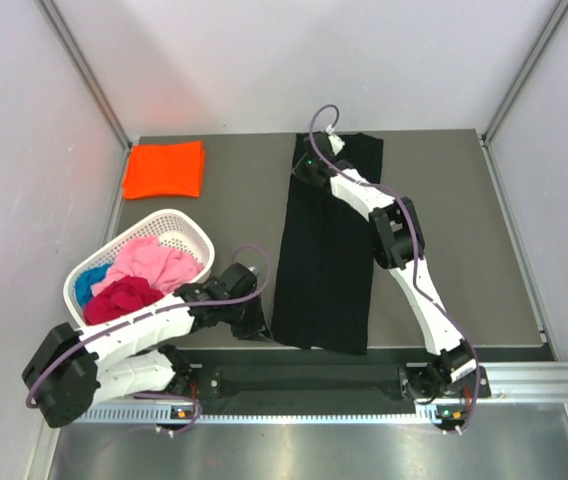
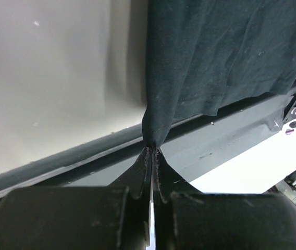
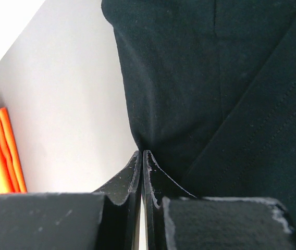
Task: Fold and stack the t-shirts
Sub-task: Fold the tshirt
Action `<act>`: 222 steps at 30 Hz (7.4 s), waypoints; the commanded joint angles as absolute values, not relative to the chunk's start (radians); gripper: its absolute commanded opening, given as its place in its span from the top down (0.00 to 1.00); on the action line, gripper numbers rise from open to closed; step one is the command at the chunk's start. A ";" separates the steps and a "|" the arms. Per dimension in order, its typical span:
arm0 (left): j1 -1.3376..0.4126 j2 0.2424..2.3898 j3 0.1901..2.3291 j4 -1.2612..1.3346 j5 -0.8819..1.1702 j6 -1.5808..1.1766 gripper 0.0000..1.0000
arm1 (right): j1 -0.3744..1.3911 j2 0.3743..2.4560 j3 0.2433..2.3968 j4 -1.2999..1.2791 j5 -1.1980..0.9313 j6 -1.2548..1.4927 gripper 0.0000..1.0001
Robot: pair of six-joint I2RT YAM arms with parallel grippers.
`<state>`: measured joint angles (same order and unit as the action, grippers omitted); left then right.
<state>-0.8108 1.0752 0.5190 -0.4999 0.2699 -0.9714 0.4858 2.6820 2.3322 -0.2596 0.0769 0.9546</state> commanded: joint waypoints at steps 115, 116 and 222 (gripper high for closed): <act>-0.867 1.436 0.991 -0.598 -0.069 -0.893 1.00 | 0.686 0.977 0.730 -0.603 0.265 0.760 1.00; -0.845 1.451 1.026 -0.600 -0.066 -0.876 1.00 | 0.646 1.003 0.748 -0.588 0.249 0.726 1.00; -0.466 1.876 1.187 -0.344 0.328 -0.549 0.65 | 0.209 1.606 0.859 -0.269 -0.391 0.353 0.62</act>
